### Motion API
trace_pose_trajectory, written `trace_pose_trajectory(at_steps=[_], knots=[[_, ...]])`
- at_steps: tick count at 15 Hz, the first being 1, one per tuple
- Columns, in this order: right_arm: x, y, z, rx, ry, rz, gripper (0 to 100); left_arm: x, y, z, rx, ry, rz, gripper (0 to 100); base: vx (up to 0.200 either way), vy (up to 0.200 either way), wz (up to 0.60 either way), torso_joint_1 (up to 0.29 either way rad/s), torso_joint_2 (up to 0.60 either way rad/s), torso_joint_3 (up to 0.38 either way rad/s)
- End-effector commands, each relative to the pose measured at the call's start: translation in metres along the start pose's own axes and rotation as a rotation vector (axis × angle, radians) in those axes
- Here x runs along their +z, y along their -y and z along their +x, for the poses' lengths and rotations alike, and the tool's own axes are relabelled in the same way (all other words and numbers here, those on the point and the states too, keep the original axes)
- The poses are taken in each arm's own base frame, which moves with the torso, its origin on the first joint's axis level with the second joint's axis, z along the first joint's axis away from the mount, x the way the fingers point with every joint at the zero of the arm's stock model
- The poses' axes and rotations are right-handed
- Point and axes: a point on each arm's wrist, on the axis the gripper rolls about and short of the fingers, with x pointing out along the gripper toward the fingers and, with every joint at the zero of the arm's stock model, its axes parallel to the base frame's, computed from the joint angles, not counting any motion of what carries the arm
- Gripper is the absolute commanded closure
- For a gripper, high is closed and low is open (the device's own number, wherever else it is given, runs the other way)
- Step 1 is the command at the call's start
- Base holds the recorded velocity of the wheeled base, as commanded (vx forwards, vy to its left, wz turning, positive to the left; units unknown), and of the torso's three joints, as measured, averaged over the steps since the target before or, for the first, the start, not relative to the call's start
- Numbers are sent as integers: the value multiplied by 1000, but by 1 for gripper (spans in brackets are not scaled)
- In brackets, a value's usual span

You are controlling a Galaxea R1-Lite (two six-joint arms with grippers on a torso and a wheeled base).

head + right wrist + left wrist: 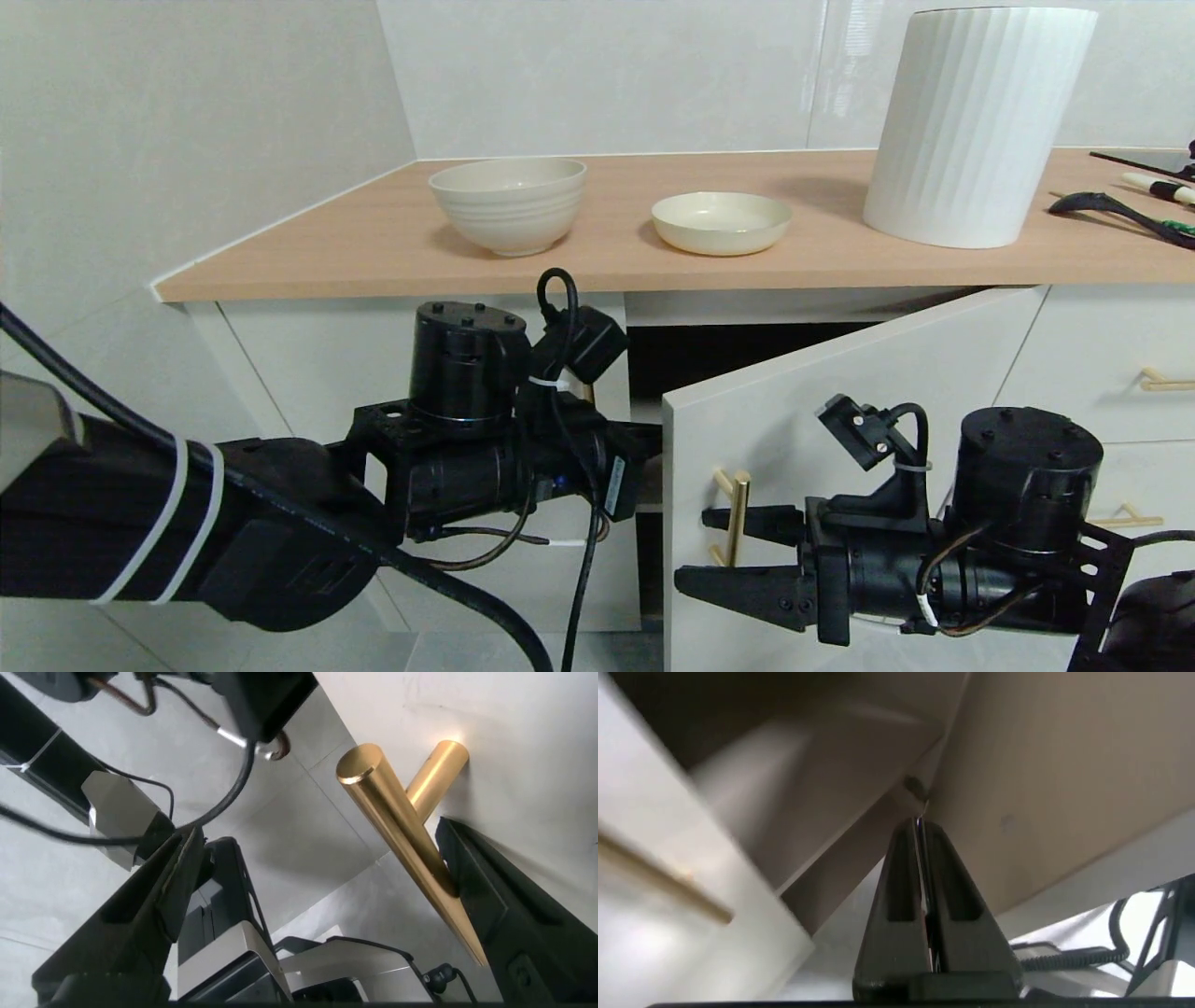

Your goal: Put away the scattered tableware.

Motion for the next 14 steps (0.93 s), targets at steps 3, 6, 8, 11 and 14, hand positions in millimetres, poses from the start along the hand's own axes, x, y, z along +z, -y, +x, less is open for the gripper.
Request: trace_pose_trajectory(at_steps=[3, 6, 8, 11, 14], knots=[[0, 0, 1, -3, 3, -2, 0, 1, 8, 2, -22, 7, 10, 100, 0, 0, 0, 0, 0, 0], [4, 2, -4, -16, 22, -7, 0, 2, 8, 3, -24, 14, 12, 100, 0, 0, 0, 0, 0, 0], [10, 3, -9, -27, 55, -21, 0, 1, 10, 4, -31, 12, 16, 100, 0, 0, 0, 0, 0, 0], [14, 9, -17, -52, 91, -30, 0, 0, 14, 6, -42, 7, 19, 100, 0, 0, 0, 0, 0, 0], [20, 14, -24, -74, 123, -42, 0, -1, 13, 8, -40, 4, 18, 100, 0, 0, 0, 0, 0, 0]])
